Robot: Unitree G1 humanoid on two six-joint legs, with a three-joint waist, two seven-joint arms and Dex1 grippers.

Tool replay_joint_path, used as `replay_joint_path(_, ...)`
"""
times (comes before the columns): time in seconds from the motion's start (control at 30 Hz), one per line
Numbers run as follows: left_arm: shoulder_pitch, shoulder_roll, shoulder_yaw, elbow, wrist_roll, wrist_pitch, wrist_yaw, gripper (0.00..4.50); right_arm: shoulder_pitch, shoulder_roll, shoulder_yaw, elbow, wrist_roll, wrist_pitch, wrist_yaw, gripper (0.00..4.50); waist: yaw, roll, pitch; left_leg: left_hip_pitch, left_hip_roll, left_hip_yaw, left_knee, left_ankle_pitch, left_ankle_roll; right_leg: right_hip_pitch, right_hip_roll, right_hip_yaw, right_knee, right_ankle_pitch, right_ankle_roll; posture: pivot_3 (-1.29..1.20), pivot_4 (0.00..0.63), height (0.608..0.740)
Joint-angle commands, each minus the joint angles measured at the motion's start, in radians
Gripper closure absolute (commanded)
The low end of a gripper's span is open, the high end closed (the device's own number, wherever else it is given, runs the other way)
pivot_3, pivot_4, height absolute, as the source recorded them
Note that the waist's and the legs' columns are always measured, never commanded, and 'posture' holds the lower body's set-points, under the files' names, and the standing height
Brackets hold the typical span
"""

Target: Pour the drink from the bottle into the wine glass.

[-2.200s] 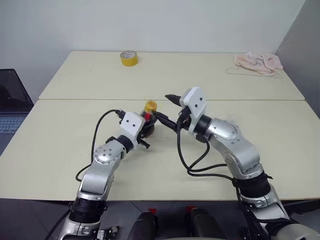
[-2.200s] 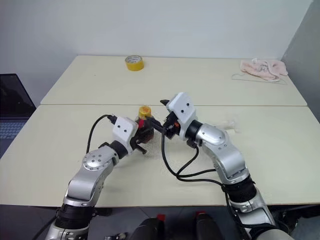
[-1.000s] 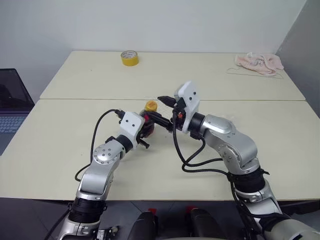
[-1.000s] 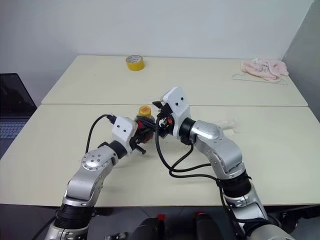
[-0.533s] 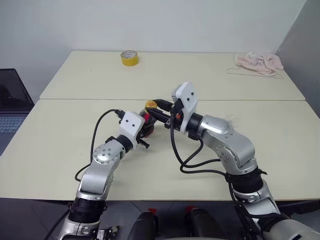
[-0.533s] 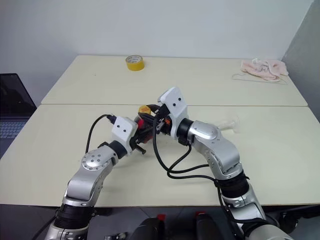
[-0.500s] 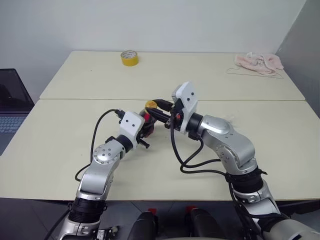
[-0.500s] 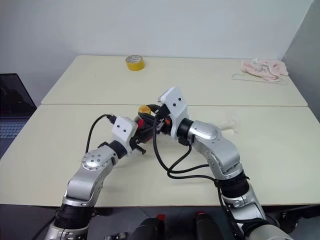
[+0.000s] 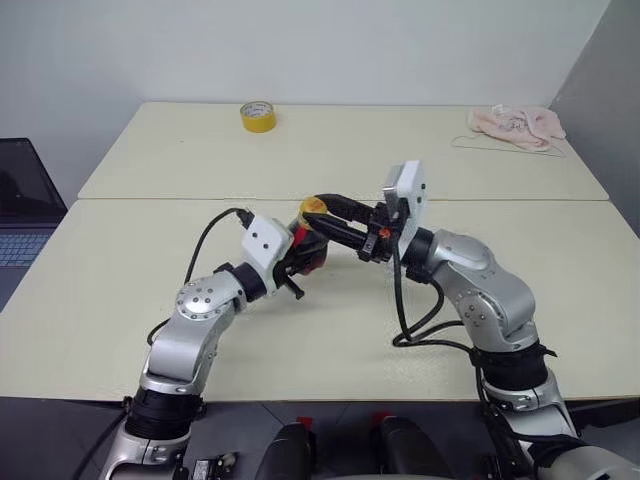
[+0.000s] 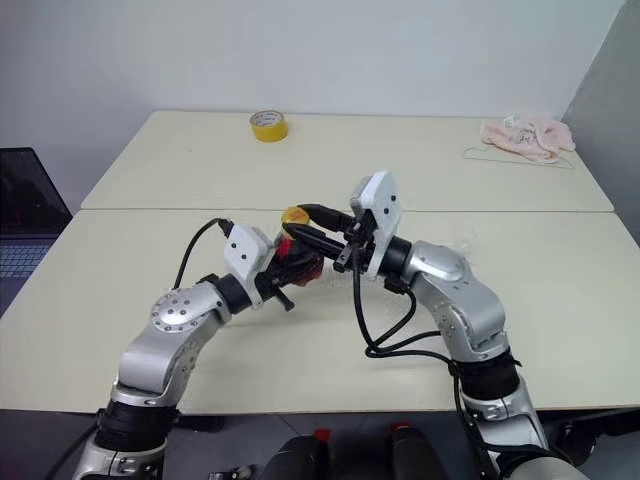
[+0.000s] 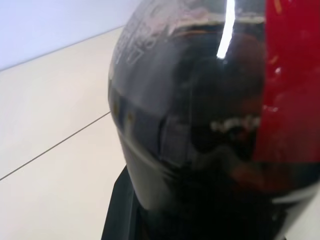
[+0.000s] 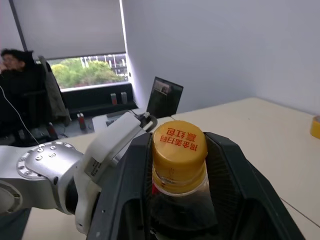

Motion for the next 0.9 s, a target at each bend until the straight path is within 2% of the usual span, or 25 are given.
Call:
replay_joint_path(0.03,-0.012,0.0,0.029,-0.039,-0.046,0.03,-0.008,3.86,-0.023,0.018,-0.032,-0.068,0.076,-0.003,0.0,3.28,0.0,0.0,0.0,0.0,0.0,0.0,0.0,0.0,0.001,0.0,0.0,0.0,0.0,0.0,0.0,0.0,0.15,0.74)
replay_joint_path(0.17,0.008,-0.013,0.018,-0.073,-0.068,0.059,-0.005,3.86,0.016,0.025,-0.067,-0.101,0.133,0.045,-0.064,3.28,0.001,0.0,0.0,0.0,0.0,-0.001,0.0,-0.001,0.002,0.0,0.0,0.0,0.0,0.0,0.0,0.0,0.15,0.74)
replay_joint_path(0.3,0.013,-0.031,0.016,-0.085,-0.052,0.057,0.032,3.86,0.073,-0.023,-0.079,-0.135,0.099,0.048,-0.114,3.28,0.005,0.0,0.0,0.0,0.0,-0.001,0.0,-0.001,0.002,0.0,0.0,0.0,-0.001,0.0,0.0,0.0,0.15,0.74)
replay_joint_path(0.4,0.01,-0.049,0.014,-0.086,-0.025,0.044,0.077,3.86,0.148,-0.087,-0.078,-0.153,0.015,-0.022,-0.124,3.28,0.006,0.0,0.0,0.0,0.0,0.0,0.0,-0.001,0.002,0.0,0.0,0.0,-0.001,0.0,0.0,0.0,0.15,0.74)
replay_joint_path(0.53,0.001,-0.097,0.003,-0.065,0.066,-0.014,0.191,3.86,0.302,-0.158,-0.126,-0.16,-0.194,-0.247,-0.196,3.28,0.007,0.0,0.0,-0.001,-0.001,0.0,0.001,-0.001,0.002,0.001,0.0,0.0,-0.001,0.0,0.0,0.0,0.15,0.74)
replay_joint_path(0.77,0.004,-0.16,-0.027,-0.066,0.099,-0.052,0.235,3.86,0.583,-0.15,-0.261,-0.105,-0.339,-0.411,-0.344,3.28,0.008,0.0,0.0,0.0,0.0,0.001,0.0,-0.001,0.002,0.001,0.0,0.001,-0.001,0.0,0.0,0.0,0.15,0.74)
replay_joint_path(0.9,0.003,-0.168,-0.036,-0.067,0.096,-0.056,0.226,3.86,0.673,-0.118,-0.314,-0.053,-0.373,-0.395,-0.43,3.28,0.006,0.0,0.0,0.001,0.0,0.003,0.0,-0.001,0.002,0.002,0.0,0.002,0.0,0.0,0.0,0.0,0.15,0.74)
